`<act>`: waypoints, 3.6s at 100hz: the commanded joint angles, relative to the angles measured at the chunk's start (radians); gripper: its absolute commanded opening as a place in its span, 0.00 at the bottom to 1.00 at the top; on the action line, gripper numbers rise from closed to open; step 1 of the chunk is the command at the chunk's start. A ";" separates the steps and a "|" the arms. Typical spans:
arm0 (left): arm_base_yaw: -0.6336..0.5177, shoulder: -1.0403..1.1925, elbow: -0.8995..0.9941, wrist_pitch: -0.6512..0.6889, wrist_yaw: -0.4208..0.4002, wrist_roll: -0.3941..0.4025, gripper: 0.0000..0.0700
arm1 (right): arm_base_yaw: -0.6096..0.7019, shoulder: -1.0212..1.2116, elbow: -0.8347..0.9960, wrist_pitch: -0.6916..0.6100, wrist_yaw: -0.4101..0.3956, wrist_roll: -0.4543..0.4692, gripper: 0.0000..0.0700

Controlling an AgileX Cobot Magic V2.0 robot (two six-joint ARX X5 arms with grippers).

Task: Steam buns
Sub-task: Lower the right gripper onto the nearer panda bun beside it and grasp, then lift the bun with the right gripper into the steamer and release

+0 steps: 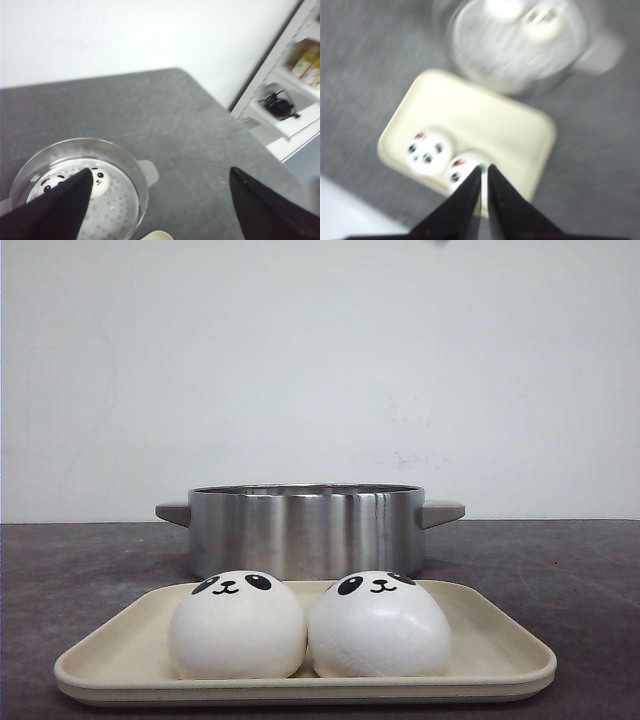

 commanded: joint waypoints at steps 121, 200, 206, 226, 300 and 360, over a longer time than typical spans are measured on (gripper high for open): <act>-0.010 -0.140 0.021 -0.158 -0.052 0.032 0.73 | 0.003 0.395 -0.217 0.275 -0.112 0.087 0.00; -0.010 -0.140 0.021 -0.146 -0.052 0.041 0.73 | -0.032 0.158 0.217 0.260 0.092 -0.121 0.01; -0.010 -0.140 0.021 -0.146 -0.052 0.045 0.73 | -0.071 0.182 0.262 0.268 0.091 -0.157 0.01; -0.010 -0.140 0.021 -0.146 -0.052 0.056 0.73 | -0.239 0.294 0.313 0.270 -0.028 -0.194 0.01; -0.010 -0.119 0.021 -0.184 -0.052 0.058 0.73 | -0.373 0.735 0.313 0.283 -0.161 -0.198 0.68; -0.010 -0.040 -0.055 -0.312 -0.050 0.107 0.73 | -0.331 0.601 0.612 0.112 -0.167 -0.261 0.03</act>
